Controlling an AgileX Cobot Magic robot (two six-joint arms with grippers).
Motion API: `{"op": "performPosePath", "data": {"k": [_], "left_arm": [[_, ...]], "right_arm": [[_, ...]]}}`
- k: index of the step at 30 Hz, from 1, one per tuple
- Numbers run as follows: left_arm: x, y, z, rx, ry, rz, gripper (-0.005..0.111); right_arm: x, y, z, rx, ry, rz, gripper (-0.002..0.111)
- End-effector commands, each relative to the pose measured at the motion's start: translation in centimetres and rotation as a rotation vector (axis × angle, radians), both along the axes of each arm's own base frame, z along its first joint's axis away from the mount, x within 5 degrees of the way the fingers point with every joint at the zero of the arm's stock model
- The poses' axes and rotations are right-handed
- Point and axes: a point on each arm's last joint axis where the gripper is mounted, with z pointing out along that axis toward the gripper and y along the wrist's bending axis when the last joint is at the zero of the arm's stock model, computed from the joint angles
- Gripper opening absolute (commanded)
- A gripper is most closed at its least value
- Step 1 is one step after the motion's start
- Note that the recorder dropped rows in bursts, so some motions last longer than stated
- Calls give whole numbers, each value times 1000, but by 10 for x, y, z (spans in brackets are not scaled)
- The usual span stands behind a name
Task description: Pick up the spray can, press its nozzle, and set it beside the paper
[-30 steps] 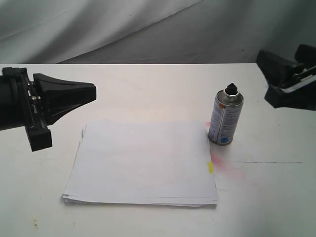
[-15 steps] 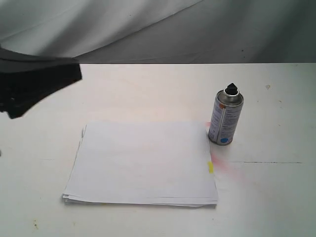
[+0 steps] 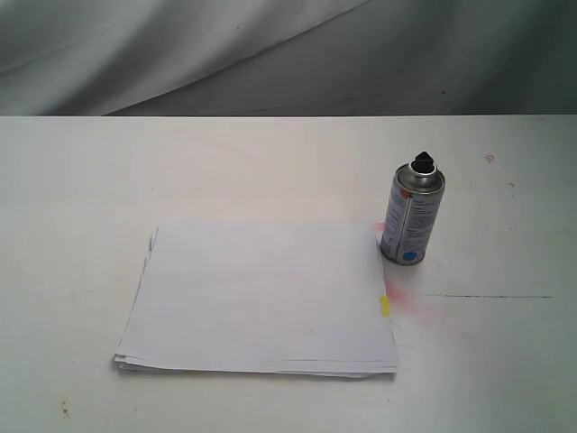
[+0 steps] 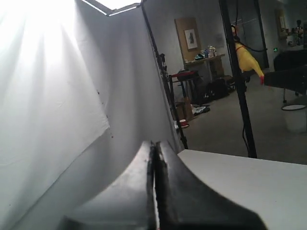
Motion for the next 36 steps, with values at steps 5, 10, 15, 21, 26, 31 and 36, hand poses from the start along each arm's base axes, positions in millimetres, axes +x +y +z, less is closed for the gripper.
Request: {"op": "performPosePath", "data": {"k": [5, 10, 15, 21, 26, 31, 36], "left_arm": [[29, 8, -30, -71, 88, 94, 0], [49, 13, -54, -164, 147, 146, 0], [60, 16, -74, -216, 213, 173, 0], [61, 9, -91, -174, 306, 103, 0], [61, 9, -91, -175, 307, 103, 0], [61, 9, -91, -175, 307, 103, 0], [61, 9, -91, -175, 307, 103, 0]], "right_arm": [[-4, 23, -7, -45, 89, 249, 0], [2, 22, -16, -75, 88, 242, 0], [6, 23, -25, -50, 125, 255, 0], [6, 24, -25, -46, 132, 260, 0], [6, 24, -25, -46, 132, 260, 0], [6, 24, -25, -43, 132, 260, 0], [6, 21, -24, -118, 115, 218, 0]]}}
